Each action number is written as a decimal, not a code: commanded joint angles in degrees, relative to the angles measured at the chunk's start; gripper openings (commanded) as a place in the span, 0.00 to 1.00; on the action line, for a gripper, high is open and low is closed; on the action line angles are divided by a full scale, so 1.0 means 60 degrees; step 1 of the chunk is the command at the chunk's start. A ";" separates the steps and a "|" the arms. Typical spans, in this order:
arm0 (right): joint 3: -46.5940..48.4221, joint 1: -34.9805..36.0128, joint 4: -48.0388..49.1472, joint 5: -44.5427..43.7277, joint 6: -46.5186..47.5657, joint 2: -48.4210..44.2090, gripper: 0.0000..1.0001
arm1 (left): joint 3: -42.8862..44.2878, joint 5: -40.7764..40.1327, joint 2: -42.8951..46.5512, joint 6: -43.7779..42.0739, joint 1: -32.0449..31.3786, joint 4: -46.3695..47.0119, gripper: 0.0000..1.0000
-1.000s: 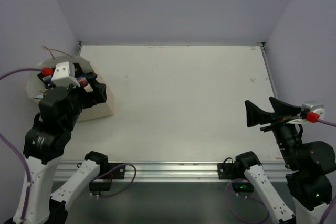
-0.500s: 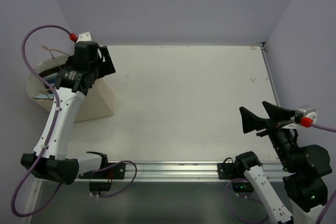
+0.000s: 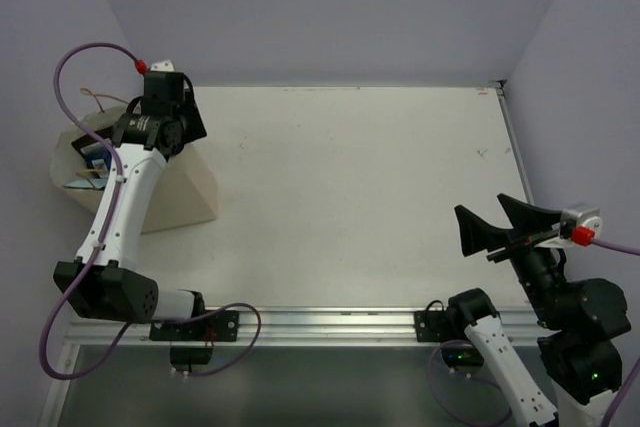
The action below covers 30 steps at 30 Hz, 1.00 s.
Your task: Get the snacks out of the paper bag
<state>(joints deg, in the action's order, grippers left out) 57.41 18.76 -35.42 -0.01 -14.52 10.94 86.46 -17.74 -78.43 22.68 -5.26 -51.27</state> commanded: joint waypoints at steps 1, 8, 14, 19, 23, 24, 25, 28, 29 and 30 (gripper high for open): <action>-0.0163 0.0051 0.0337 0.0046 -0.0055 -0.0197 0.99 | 0.0385 0.0231 -0.0067 -0.0308 0.0070 0.0429 0.51; -0.0193 0.0051 0.0395 0.0016 -0.0040 -0.0270 0.99 | 0.0781 0.0948 -0.0258 -0.0498 0.0056 0.0415 0.07; -0.0251 0.0051 0.0425 0.0016 -0.0026 -0.0344 0.99 | 0.0986 0.1813 -0.0345 -0.0645 -0.0309 0.0312 0.00; -0.0281 0.0037 0.0454 0.0016 -0.0026 -0.0373 0.99 | 0.1657 0.1565 -0.0726 -0.0469 -0.1744 0.0122 0.00; -0.0281 0.0051 0.0439 0.0016 -0.0026 -0.0417 0.99 | 0.2404 0.2179 -0.1267 -0.0059 -0.2696 0.0107 0.00; -0.0295 0.0051 0.0439 0.0016 -0.0026 -0.0431 0.99 | 0.2581 0.2194 -0.1573 0.0014 -0.3235 0.0092 0.00; -0.0295 0.0051 0.0439 0.0016 -0.0011 -0.0446 0.99 | 0.2786 0.2136 -0.1736 0.0058 -0.3501 0.0063 0.00; -0.0295 0.0051 0.0454 0.0016 0.0004 -0.0461 0.99 | 0.3694 0.2121 -0.2599 0.0146 -0.4644 -0.0083 0.01; -0.0295 0.0051 0.0439 0.0016 0.0004 -0.0461 0.99 | 0.4218 0.2121 -0.2848 0.0161 -0.5197 -0.0113 0.01; -0.0295 0.0066 0.0425 -0.0013 0.0018 -0.0461 0.99 | 0.4485 0.2121 -0.3315 0.0176 -0.5478 -0.0200 0.01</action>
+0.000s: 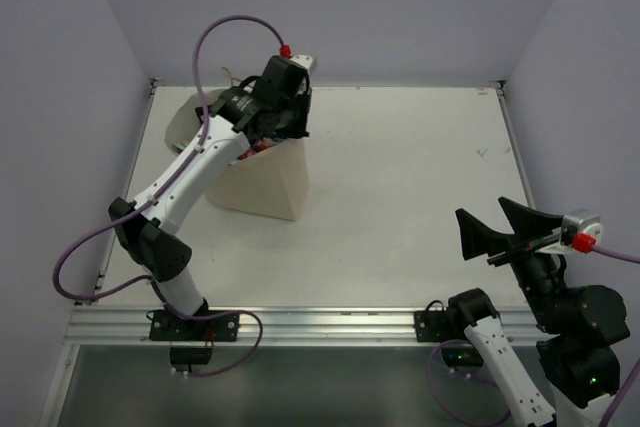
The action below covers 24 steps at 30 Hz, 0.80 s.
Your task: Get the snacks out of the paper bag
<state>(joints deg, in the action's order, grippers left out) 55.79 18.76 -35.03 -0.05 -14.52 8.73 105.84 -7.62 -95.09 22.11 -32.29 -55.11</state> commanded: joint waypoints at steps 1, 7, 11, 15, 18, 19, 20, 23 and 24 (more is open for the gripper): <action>-0.0011 0.0051 0.0374 -0.0136 0.0018 -0.0093 0.99 | 0.1517 0.0420 -0.0761 0.0285 -0.1236 0.0397 0.02; 0.0018 0.0066 0.0257 -0.0284 0.0077 -0.0122 0.99 | 0.2852 0.0332 -0.1861 0.0358 -0.2922 0.0192 0.06; 0.0077 0.0066 0.0227 -0.0269 0.0077 -0.0050 0.99 | 0.3306 0.0259 -0.2038 0.0343 -0.3640 -0.0086 0.28; 0.0208 0.0066 0.0140 -0.0167 0.0092 0.0170 0.99 | 0.3366 -0.0150 -0.1512 0.0592 -0.3670 -0.0248 0.61; 0.0325 0.0066 0.0052 -0.0050 0.0092 0.0418 0.99 | 0.3380 -0.0794 -0.0971 0.0768 -0.3670 -0.0190 0.89; 0.0340 0.0066 0.0037 -0.0049 0.0092 0.0478 0.99 | 0.3395 -0.1028 -0.0838 0.0797 -0.3670 -0.0161 0.96; 0.0340 0.0066 0.0051 0.0009 0.0092 0.0507 0.99 | 0.3409 -0.1146 -0.0532 0.0928 -0.3670 -0.0131 0.98; 0.0340 0.0066 0.0037 0.0200 0.0092 0.0624 0.99 | 0.3221 -0.2140 0.0287 0.1337 -0.3670 -0.0160 0.98; 0.0340 0.0051 0.0037 0.0171 0.0092 0.0625 0.99 | 0.3074 -0.2840 0.0567 0.1470 -0.3670 -0.0131 0.98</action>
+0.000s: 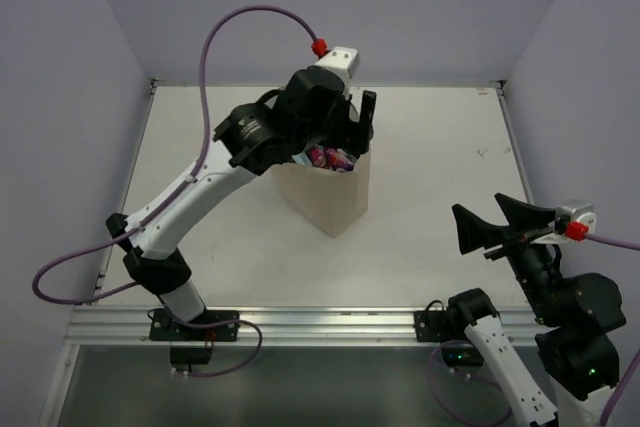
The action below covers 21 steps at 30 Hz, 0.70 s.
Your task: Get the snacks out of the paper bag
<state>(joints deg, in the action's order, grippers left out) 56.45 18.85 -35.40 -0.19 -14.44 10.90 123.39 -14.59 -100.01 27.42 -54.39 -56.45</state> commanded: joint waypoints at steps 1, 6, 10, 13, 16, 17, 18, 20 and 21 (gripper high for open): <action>0.0217 0.0051 0.0099 0.0178 0.0077 0.0279 0.99 | -0.0070 -0.2033 0.1694 0.0702 0.0027 0.0178 0.98; 0.0158 0.0051 0.0113 0.0221 0.0077 0.0293 0.99 | -0.2205 -0.3557 0.3965 0.1698 0.0012 0.0750 0.95; 0.0085 0.0051 0.0113 0.0265 0.0077 0.0279 0.99 | -0.4170 -0.4204 0.5298 0.2810 0.0012 0.1057 0.93; -0.0018 0.0051 0.0143 0.0251 0.0062 0.0249 0.99 | -0.5181 -0.4116 0.5930 0.3091 0.0012 0.1248 0.93; -0.0047 0.0051 0.0143 0.0294 0.0048 0.0235 0.99 | -0.5462 -0.3767 0.6018 0.3223 0.0012 0.1248 0.93; -0.0047 0.0051 0.0143 0.0309 0.0048 0.0235 0.99 | -0.5710 -0.3649 0.6018 0.3238 0.0012 0.1495 0.93; -0.0062 0.0051 0.0143 0.0309 0.0048 0.0235 0.99 | -0.5886 -0.3503 0.6018 0.3238 0.0012 0.1671 0.93; -0.0076 0.0051 0.0143 0.0324 0.0033 0.0235 0.99 | -0.6441 -0.3165 0.5946 0.3281 0.0012 0.2270 0.93; -0.0077 0.0051 0.0114 0.0309 0.0033 0.0235 0.99 | -0.6575 -0.3034 0.5757 0.3282 0.0012 0.2477 0.93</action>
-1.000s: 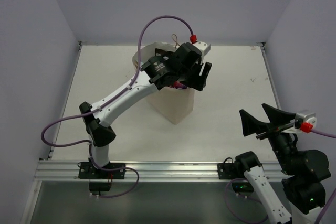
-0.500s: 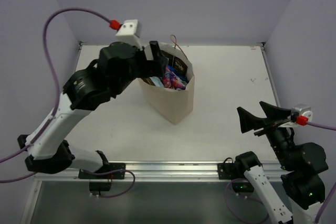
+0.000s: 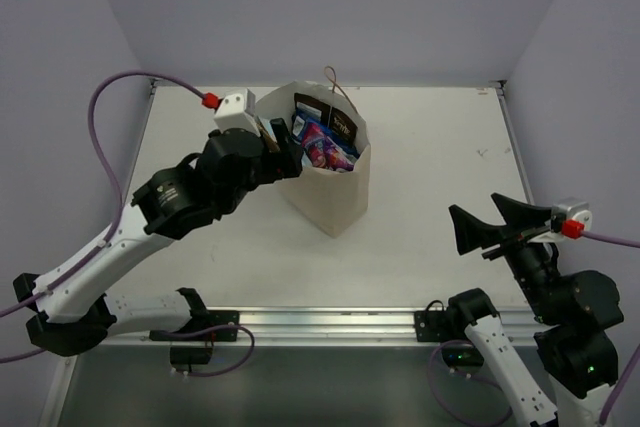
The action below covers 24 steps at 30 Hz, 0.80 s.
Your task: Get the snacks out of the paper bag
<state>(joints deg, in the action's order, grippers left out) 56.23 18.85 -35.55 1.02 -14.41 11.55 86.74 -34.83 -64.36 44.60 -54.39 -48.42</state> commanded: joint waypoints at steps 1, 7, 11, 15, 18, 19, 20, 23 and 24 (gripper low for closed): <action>-0.0040 0.0051 0.0139 0.0109 0.0029 0.0111 0.99 | -0.0525 0.0312 -0.0187 0.0418 0.0012 0.1142 0.93; -0.0128 0.0037 0.0153 0.0168 0.0044 -0.0035 0.99 | -0.0292 -0.0492 -0.0875 0.0550 0.0100 0.0776 0.75; -0.0201 0.0051 0.0212 0.0182 0.0044 -0.0080 0.99 | -0.0306 -0.0275 -0.1153 0.0711 0.0510 0.0410 0.60; -0.0230 0.0051 0.0212 0.0211 0.0044 -0.0109 0.99 | -0.0555 -0.0157 -0.1198 0.0770 0.0700 0.0439 0.60; -0.0274 0.0051 0.0227 0.0197 0.0044 -0.0153 0.99 | -0.0687 -0.0026 -0.1241 0.0770 0.0993 0.0409 0.59; -0.0289 0.0051 0.0241 0.0197 0.0044 -0.0153 0.99 | -0.0774 0.0134 -0.1256 0.0726 0.1197 0.0453 0.59; -0.0304 0.0051 0.0256 0.0182 0.0044 -0.0182 0.99 | -0.0818 0.0208 -0.1256 0.0712 0.1271 0.0482 0.57; -0.0318 0.0051 0.0256 0.0182 0.0044 -0.0197 0.99 | -0.0994 0.0472 -0.1256 0.0638 0.1565 0.0571 0.50; -0.0318 0.0051 0.0256 0.0168 0.0044 -0.0211 0.99 | -0.1024 0.0516 -0.1256 0.0609 0.1609 0.0585 0.47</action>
<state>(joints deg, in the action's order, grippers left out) 54.61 18.87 -35.51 1.15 -14.41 10.90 81.45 -32.53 -71.79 47.46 -45.95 -46.37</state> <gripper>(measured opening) 0.990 0.492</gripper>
